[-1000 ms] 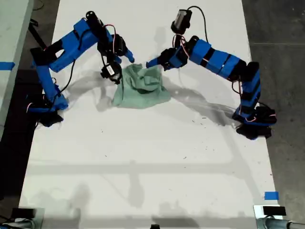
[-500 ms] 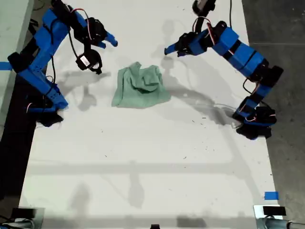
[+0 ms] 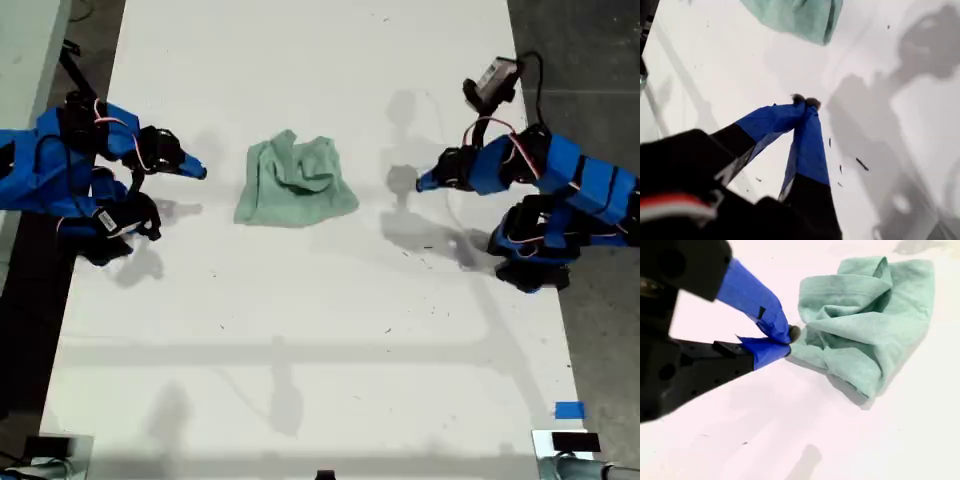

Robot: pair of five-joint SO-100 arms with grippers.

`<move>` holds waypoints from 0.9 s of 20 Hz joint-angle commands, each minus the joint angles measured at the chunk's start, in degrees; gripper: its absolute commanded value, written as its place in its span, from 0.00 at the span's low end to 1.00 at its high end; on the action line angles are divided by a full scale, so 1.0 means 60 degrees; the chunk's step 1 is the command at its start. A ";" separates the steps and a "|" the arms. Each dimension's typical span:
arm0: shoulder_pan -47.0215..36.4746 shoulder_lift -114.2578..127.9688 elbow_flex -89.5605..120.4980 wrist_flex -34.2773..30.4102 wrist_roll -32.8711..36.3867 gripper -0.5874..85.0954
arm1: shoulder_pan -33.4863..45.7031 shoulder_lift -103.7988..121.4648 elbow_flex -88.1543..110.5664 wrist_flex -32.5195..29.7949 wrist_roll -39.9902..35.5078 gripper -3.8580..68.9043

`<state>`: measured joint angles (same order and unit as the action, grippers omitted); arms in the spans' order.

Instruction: Fold t-shirt

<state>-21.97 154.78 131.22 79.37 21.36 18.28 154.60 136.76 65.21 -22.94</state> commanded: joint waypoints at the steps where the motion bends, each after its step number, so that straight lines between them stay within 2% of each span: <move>1: 0.1479 0.2666 0.2666 -0.1157 -0.1348 0.01 | -0.1274 0.2856 0.2534 -0.0439 0.1069 0.04; 2: 0.1890 0.3794 0.3794 -0.1567 -0.1597 0.01 | -0.1685 0.3809 0.3413 -0.0308 0.1509 0.04; 3: 0.2109 0.5054 0.4819 -0.1436 -0.2080 0.01 | -0.2021 0.5024 0.4189 0.0088 0.1934 0.04; 5: 0.2124 0.6855 0.5889 -0.0469 -0.2710 0.01 | -0.2388 0.7031 0.5420 0.0952 0.2417 0.04; 9: 0.2300 0.6899 0.6987 -0.1025 -0.2710 0.01 | -0.2300 0.6973 0.5874 0.0513 0.2271 0.04; 11: 0.2109 0.6899 0.7046 -0.0835 -0.2725 0.01 | -0.2285 0.6797 0.5493 -0.0293 0.2021 0.04; 13: 0.1802 0.6899 0.7046 -0.0645 -0.2725 0.01 | -0.2329 0.5303 0.4805 -0.1890 0.1787 0.04; 16: 0.1611 0.6899 0.7061 -0.0483 -0.2725 0.01 | -0.2373 0.0073 0.2036 -0.4497 0.1084 0.04; 18: 0.1567 0.6899 0.7061 -0.0469 -0.2725 0.01 | -0.2446 -0.3706 -0.0630 -0.5479 0.0454 0.04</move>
<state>-11.51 196.00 173.85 76.38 5.62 4.39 154.69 149.94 39.02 -16.79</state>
